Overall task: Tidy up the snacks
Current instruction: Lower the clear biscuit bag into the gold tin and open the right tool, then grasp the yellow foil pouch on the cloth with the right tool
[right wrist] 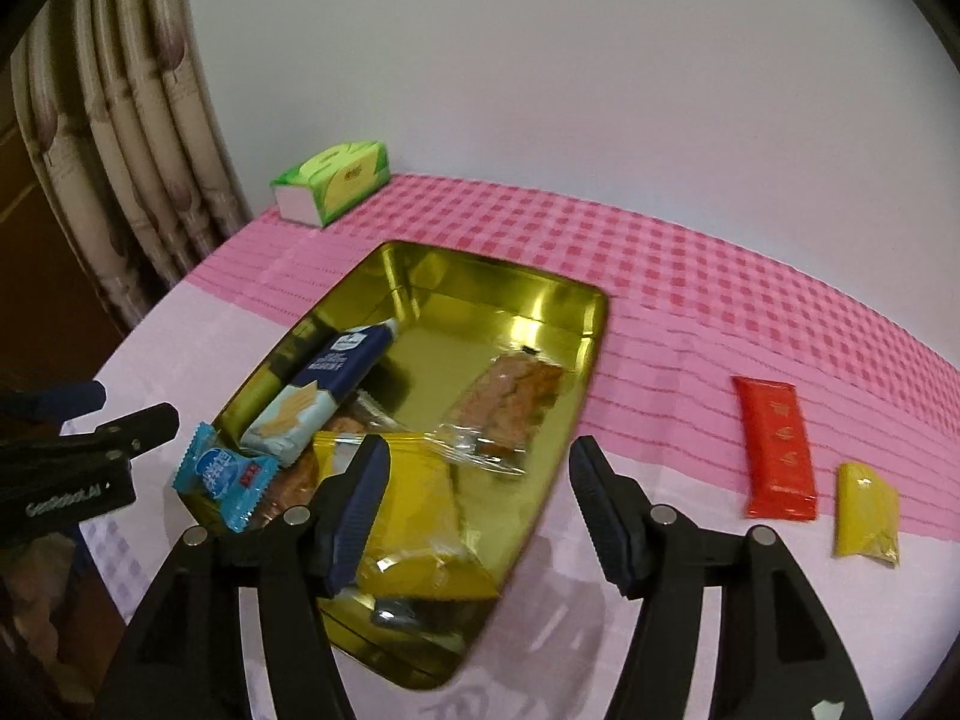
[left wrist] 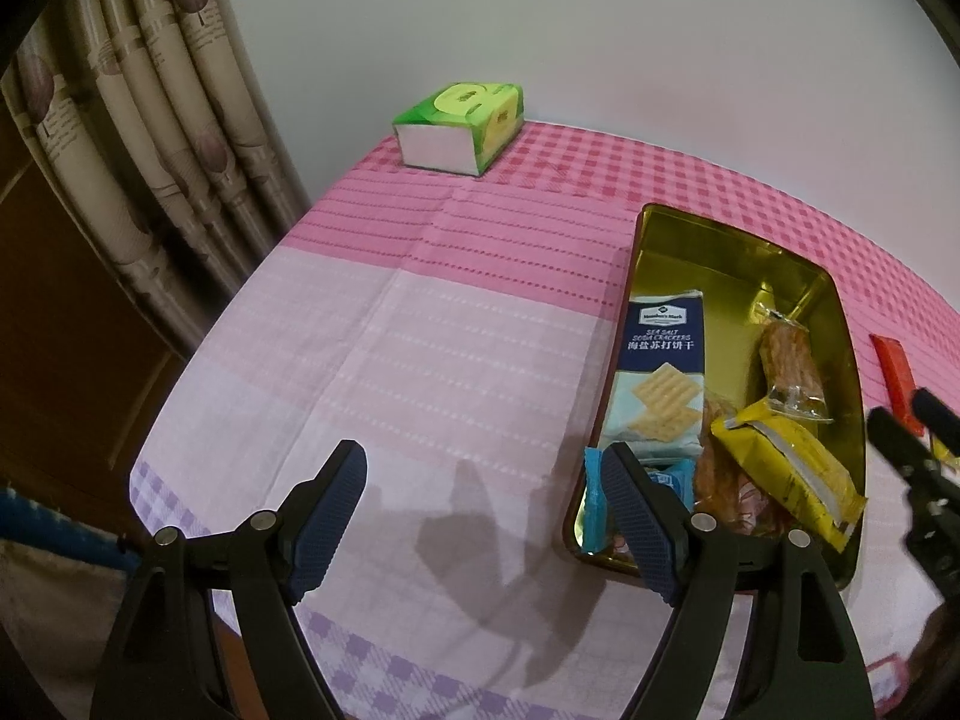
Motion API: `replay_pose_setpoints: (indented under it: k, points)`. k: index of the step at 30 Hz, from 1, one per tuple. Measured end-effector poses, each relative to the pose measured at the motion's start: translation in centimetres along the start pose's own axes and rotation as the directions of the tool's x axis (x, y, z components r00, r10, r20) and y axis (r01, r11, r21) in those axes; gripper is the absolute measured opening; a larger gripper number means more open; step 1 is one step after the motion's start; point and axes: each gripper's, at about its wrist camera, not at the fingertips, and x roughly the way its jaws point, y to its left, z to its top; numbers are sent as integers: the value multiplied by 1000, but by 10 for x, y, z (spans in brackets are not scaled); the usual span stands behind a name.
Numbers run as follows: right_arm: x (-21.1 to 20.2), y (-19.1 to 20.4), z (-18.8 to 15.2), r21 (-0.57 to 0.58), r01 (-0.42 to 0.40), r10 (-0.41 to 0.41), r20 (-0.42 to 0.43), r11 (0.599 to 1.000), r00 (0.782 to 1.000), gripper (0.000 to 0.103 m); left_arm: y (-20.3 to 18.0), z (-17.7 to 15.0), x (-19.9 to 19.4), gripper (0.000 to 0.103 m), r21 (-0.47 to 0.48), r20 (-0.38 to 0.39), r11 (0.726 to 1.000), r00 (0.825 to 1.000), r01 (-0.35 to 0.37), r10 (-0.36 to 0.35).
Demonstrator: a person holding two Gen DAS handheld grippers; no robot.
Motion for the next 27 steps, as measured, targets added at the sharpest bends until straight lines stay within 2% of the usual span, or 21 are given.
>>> replay_pose_setpoints:
  k: [2, 8, 15, 20, 27]
  points:
    - [-6, -16, -2, 15, 21, -22, 11, 1000, 1000, 66, -1, 0, 0, 81, 2, 1, 1000, 1000, -5, 5]
    - [-14, -92, -13, 112, 132, -133, 0, 985, 991, 67, -4, -1, 0, 81, 11, 1, 1000, 1000, -15, 15]
    - [-15, -188, -30, 227, 292, -286, -63, 929, 956, 76, -7, -3, 0, 81, 25, -3, 999, 1000, -25, 25]
    - [-8, -235, -40, 277, 350, -339, -90, 895, 937, 87, -9, -4, 2, 81, 31, -9, 999, 1000, -27, 27]
    - [17, -260, -48, 276, 361, -336, -133, 891, 932, 93, -12, -6, 7, 81, 42, -15, 998, 999, -41, 41]
